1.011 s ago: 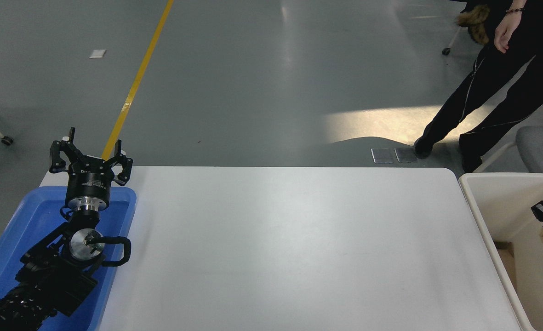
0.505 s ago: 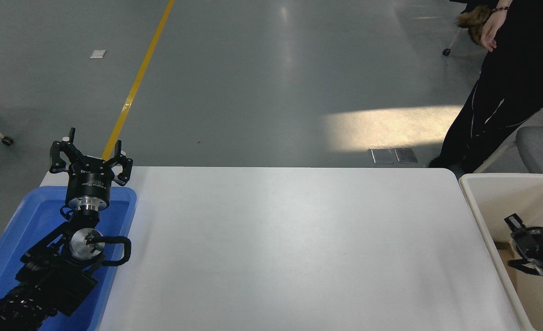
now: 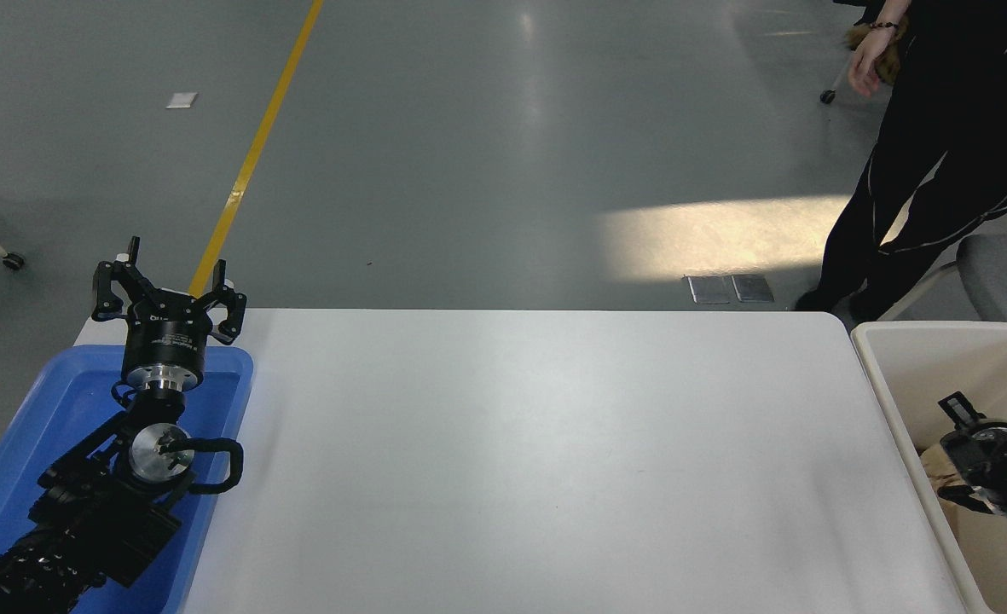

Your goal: Pick up paper ball place in dustbin

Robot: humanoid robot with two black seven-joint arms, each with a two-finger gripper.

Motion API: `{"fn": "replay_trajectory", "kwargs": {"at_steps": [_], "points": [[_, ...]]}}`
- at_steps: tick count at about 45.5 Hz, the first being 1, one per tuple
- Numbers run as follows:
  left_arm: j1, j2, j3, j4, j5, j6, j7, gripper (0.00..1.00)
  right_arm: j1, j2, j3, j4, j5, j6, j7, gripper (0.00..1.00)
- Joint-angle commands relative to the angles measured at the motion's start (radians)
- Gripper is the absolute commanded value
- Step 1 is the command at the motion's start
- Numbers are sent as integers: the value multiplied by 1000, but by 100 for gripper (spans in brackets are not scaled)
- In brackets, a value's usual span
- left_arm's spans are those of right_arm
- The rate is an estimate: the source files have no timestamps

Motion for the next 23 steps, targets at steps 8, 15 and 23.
{"fn": "replay_trajectory", "kwargs": {"at_steps": [8, 15, 23], "points": [[0, 0, 0, 1, -2, 0, 0, 99, 9, 0, 5, -1, -3, -5, 0, 100], [0, 0, 0, 0, -2, 0, 0, 99, 48, -4, 2, 0, -3, 9, 1, 100], [0, 0, 0, 1, -2, 3, 0, 99, 74, -35, -31, 3, -4, 49, 12, 100]]}}
